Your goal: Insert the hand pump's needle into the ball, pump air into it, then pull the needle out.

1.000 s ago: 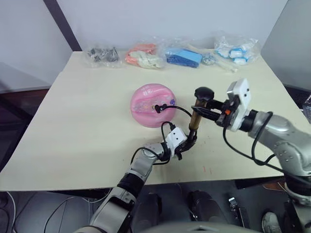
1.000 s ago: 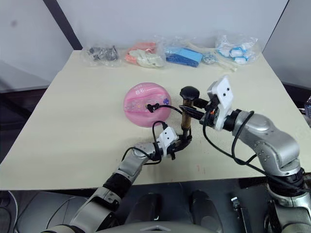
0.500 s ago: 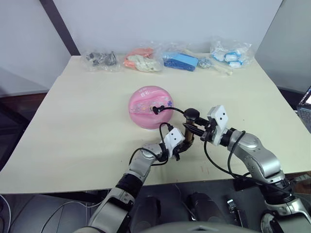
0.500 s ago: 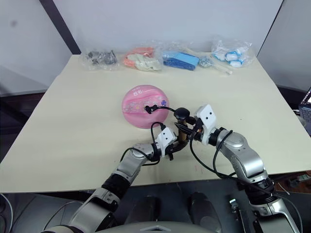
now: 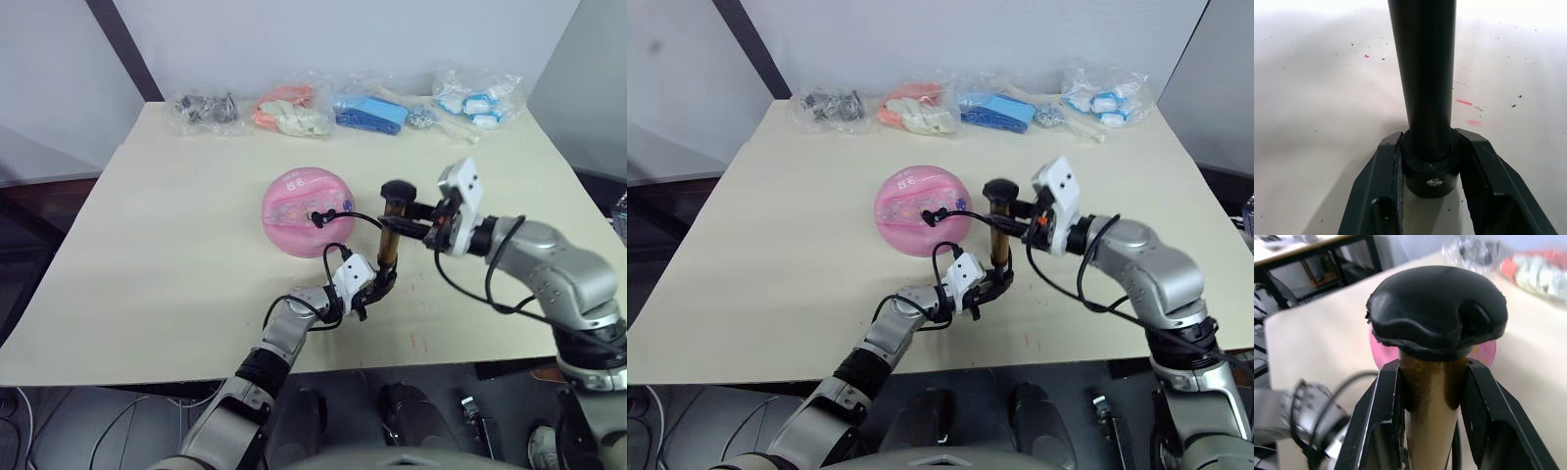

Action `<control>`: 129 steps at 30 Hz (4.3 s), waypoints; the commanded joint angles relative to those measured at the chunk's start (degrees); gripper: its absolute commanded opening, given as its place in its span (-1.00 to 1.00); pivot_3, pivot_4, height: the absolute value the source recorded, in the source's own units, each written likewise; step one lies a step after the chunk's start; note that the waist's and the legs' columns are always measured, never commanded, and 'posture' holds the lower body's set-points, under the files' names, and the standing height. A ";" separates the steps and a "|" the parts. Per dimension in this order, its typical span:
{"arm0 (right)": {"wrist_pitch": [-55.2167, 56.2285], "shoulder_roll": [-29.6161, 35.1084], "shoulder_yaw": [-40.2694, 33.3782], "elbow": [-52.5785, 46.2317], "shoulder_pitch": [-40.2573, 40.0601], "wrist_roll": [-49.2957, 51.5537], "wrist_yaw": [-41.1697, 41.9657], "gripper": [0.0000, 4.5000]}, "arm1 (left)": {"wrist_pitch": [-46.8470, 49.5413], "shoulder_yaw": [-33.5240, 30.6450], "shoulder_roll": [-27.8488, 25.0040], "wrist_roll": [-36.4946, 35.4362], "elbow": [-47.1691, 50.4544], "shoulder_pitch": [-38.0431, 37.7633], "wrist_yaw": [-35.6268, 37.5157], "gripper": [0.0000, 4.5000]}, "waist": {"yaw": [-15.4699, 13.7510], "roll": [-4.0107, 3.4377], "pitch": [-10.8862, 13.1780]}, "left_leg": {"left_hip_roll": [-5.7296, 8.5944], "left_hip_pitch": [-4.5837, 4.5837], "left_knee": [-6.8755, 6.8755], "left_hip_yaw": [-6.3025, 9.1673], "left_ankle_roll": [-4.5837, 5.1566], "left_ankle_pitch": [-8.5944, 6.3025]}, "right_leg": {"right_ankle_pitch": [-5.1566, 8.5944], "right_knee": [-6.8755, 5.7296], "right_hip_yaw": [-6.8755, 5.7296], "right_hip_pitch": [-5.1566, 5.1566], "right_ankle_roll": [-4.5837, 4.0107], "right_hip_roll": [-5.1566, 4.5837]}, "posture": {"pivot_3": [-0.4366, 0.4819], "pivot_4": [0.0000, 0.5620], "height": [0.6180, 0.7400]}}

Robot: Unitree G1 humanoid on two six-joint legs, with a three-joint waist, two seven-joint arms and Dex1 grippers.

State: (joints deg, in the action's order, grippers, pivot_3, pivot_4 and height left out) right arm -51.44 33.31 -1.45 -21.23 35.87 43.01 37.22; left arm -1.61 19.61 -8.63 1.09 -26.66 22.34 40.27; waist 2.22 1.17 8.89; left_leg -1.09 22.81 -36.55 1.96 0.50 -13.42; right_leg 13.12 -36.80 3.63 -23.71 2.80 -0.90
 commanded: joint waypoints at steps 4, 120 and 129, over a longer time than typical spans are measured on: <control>-2.83 3.92 -8.53 -3.64 7.40 5.70 -2.29 -0.55 | 1.90 0.53 -1.37 1.86 -2.84 -2.41 -0.33 -0.51 | 0.04 -0.05 0.07 | 0.00 0.02 0.01 -0.02 0.00 0.00 | 0.00 0.00 0.00 -0.01 0.00 -0.01 | -0.05 -0.47 1.00; 16.13 -7.07 17.29 13.98 -19.09 -16.86 -0.41 -0.55 | 3.32 -0.41 -0.95 2.01 -2.12 -1.95 0.03 -0.51 | 0.16 0.34 -0.83 | -0.07 -0.81 0.12 -0.07 0.00 -0.01 | 0.18 -0.02 0.03 0.62 -0.23 0.07 | -0.05 -0.47 1.00; 19.09 -9.39 18.35 15.31 -19.39 -21.89 2.23 -0.55 | 3.70 -0.38 -0.83 2.08 -1.73 -2.21 -0.15 -0.51 | 0.38 0.42 -1.33 | -0.18 -1.11 0.19 -0.06 0.00 -0.02 | 0.24 -0.01 0.04 0.87 -0.32 0.19 | -0.05 -0.47 1.00</control>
State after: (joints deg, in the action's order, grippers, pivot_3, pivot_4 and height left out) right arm -28.07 23.30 12.99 -10.10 19.03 22.93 37.98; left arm 0.50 18.31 -8.99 2.31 -27.27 21.89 39.50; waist 2.60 1.59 7.56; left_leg -1.28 21.70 -36.35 1.90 0.50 -13.44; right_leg 13.36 -36.82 3.67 -22.84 2.47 -0.72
